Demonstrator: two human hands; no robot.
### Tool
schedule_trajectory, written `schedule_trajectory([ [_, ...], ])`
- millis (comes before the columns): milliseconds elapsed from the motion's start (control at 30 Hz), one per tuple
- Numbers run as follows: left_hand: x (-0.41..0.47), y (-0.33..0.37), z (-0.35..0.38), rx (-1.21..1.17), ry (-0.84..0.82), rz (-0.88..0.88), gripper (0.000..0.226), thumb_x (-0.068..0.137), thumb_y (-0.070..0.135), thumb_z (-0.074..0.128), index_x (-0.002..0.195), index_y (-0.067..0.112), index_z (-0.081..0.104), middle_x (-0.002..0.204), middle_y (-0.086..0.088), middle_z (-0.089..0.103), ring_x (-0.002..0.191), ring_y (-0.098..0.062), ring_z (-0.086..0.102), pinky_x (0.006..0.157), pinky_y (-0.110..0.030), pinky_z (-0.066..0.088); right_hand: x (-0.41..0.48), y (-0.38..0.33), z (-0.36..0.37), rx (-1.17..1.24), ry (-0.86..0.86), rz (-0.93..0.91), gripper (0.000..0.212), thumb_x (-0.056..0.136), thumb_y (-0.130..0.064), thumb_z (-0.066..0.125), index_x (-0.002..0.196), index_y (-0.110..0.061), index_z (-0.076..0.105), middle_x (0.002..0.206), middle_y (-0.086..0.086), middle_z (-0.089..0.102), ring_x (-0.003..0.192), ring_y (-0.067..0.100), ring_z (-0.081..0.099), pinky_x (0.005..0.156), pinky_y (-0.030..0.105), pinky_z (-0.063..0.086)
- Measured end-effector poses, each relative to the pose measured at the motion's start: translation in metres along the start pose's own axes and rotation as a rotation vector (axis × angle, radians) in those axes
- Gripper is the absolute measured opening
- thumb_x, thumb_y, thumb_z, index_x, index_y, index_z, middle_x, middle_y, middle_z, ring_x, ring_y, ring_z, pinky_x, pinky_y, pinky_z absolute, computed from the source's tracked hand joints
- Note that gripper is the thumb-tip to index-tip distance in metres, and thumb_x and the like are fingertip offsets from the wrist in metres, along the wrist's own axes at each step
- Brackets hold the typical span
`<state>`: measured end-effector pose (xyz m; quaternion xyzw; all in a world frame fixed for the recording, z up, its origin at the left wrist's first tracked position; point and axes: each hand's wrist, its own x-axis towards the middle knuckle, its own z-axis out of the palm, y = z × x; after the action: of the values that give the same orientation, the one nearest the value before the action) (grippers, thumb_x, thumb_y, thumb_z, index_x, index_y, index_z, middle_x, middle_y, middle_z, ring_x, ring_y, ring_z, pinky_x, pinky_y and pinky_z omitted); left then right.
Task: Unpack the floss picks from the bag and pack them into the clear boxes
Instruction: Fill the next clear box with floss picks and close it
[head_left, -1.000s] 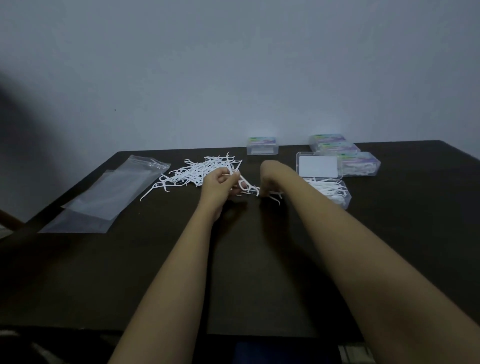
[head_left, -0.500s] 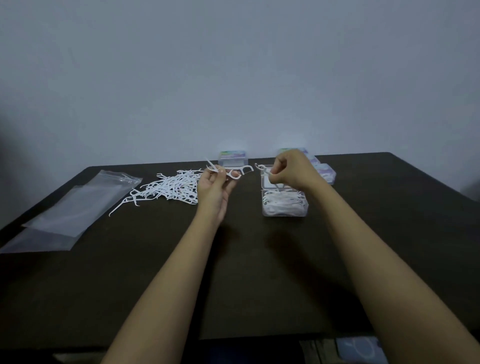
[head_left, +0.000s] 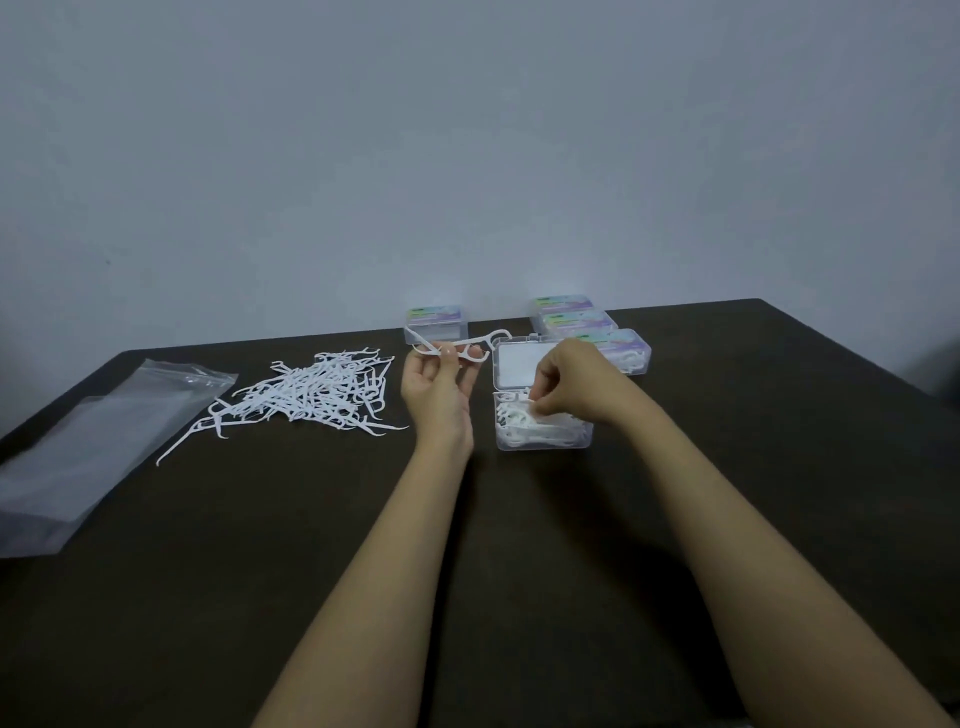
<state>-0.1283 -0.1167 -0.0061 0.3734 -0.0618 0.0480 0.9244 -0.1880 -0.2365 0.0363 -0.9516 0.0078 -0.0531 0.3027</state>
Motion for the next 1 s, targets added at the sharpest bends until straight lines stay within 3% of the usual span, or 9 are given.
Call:
schedule_trajectory([
  [233, -0.004, -0.002, 0.005, 0.077, -0.037, -0.036, 0.022, 0.094, -0.005, 0.043, 0.077, 0.01, 0.044, 0.077, -0.008, 0.054, 0.056, -0.006, 0.063, 0.072, -0.025, 0.056, 0.001, 0.004, -0.003, 0.016, 0.019, 0.021, 0.022, 0.071, -0.011, 0.077, 0.091, -0.001, 0.073, 0.089, 0.012, 0.072, 0.069, 0.009, 0.057, 0.063, 0.016, 0.044],
  [400, -0.01, 0.0, 0.01, 0.149, -0.079, -0.06, 0.023, 0.092, -0.005, 0.047, 0.075, 0.01, 0.047, 0.058, 0.005, 0.064, 0.057, -0.006, 0.065, 0.067, -0.019, 0.054, -0.003, 0.012, -0.014, 0.121, 0.159, 0.016, 0.043, 0.071, -0.023, 0.078, 0.109, -0.008, 0.067, 0.073, -0.005, 0.059, 0.062, 0.002, 0.049, 0.053, 0.008, 0.038],
  [567, -0.018, -0.002, 0.014, 0.225, -0.146, -0.081, 0.017, 0.09, -0.003, 0.052, 0.078, 0.01, 0.053, 0.059, 0.004, 0.068, 0.059, -0.006, 0.066, 0.058, -0.015, 0.051, -0.004, 0.014, -0.013, 0.341, 0.272, -0.006, 0.023, 0.083, -0.018, 0.067, 0.102, -0.005, 0.069, 0.067, -0.006, 0.06, 0.061, 0.002, 0.051, 0.053, 0.005, 0.041],
  [667, -0.022, -0.003, 0.015, 0.317, -0.196, -0.084, 0.013, 0.087, -0.001, 0.058, 0.083, 0.012, 0.057, 0.067, 0.003, 0.07, 0.068, -0.01, 0.068, 0.068, -0.019, 0.054, -0.004, 0.015, -0.015, 0.378, 0.272, -0.001, 0.015, 0.084, -0.016, 0.066, 0.092, -0.006, 0.072, 0.067, -0.004, 0.063, 0.059, 0.004, 0.051, 0.05, 0.006, 0.041],
  [767, -0.022, -0.001, 0.013, 0.458, -0.256, -0.097, 0.024, 0.083, -0.002, 0.062, 0.092, 0.02, 0.059, 0.078, -0.006, 0.071, 0.073, -0.014, 0.069, 0.073, -0.026, 0.056, -0.006, 0.022, -0.017, 0.428, 0.202, 0.05, 0.007, 0.084, -0.014, 0.066, 0.083, -0.011, 0.071, 0.066, -0.001, 0.063, 0.058, 0.005, 0.052, 0.053, 0.012, 0.041],
  [867, -0.024, 0.001, 0.014, 0.619, -0.337, -0.088, 0.038, 0.08, -0.004, 0.065, 0.094, 0.029, 0.056, 0.087, -0.009, 0.07, 0.079, -0.016, 0.069, 0.073, -0.031, 0.057, -0.007, 0.028, -0.016, 0.433, 0.158, 0.099, 0.008, 0.082, -0.011, 0.068, 0.087, -0.007, 0.07, 0.068, 0.0, 0.065, 0.059, 0.005, 0.055, 0.05, 0.01, 0.04],
  [1000, -0.024, 0.002, 0.014, 0.811, -0.402, -0.006, 0.03, 0.077, 0.001, 0.07, 0.083, 0.027, 0.057, 0.079, -0.014, 0.07, 0.073, -0.018, 0.069, 0.068, -0.034, 0.055, -0.008, 0.032, -0.018, 0.417, 0.121, 0.103, 0.013, 0.08, -0.01, 0.069, 0.092, -0.004, 0.07, 0.074, 0.002, 0.066, 0.065, 0.008, 0.058, 0.056, 0.014, 0.043],
])
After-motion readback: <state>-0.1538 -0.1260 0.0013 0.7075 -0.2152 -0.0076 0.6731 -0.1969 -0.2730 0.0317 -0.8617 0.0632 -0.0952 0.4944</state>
